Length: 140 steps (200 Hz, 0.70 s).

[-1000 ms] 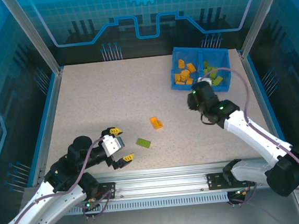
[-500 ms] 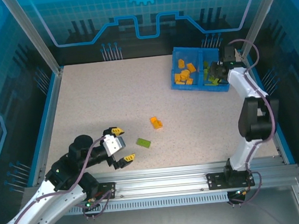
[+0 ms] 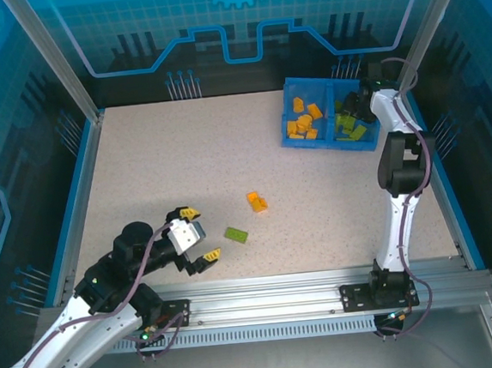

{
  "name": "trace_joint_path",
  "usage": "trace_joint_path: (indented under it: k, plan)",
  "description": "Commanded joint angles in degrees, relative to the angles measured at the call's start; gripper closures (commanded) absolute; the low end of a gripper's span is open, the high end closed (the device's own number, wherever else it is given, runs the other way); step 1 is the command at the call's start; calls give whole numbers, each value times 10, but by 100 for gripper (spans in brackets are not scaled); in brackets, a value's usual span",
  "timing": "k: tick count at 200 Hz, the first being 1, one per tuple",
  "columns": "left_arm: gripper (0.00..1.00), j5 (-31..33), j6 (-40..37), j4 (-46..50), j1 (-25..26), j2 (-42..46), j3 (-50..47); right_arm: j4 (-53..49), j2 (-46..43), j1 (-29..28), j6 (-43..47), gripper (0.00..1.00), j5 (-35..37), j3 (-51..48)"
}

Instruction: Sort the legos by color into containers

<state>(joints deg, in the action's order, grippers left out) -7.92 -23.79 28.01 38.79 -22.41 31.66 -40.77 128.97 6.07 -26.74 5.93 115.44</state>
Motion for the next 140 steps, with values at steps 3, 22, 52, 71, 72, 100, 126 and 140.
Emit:
trace_joint_path:
  k: [3, 22, 52, 71, 72, 100, 126, 140]
  plan:
    - [1, 43, 43, -32, -4, 2, -11, -42, -23, -6, 2, 43, -5, 20]
    - [1, 78, 117, -79, -3, -8, -7, -26, -68, -13, 2, 43, -9, -28]
    - [1, 164, 340, -110, -3, -52, 9, 26, -182, -18, -17, 42, -22, -163]
    - [1, 224, 522, -65, -2, -93, 30, 58, -274, -20, -29, 41, -52, -258]
    - [1, 226, 531, -64, -3, -95, 31, 60, -279, -20, -30, 41, -54, -262]
    - [5, 258, 799, 18, -2, -164, 51, 93, -430, -50, -16, 35, -144, -384]
    - [8, 215, 967, 28, 8, -240, 52, 72, -528, -134, 17, 30, -142, -440]
    - [9, 215, 1022, 18, 30, -286, 57, 53, -560, -188, 17, 28, -130, -464]
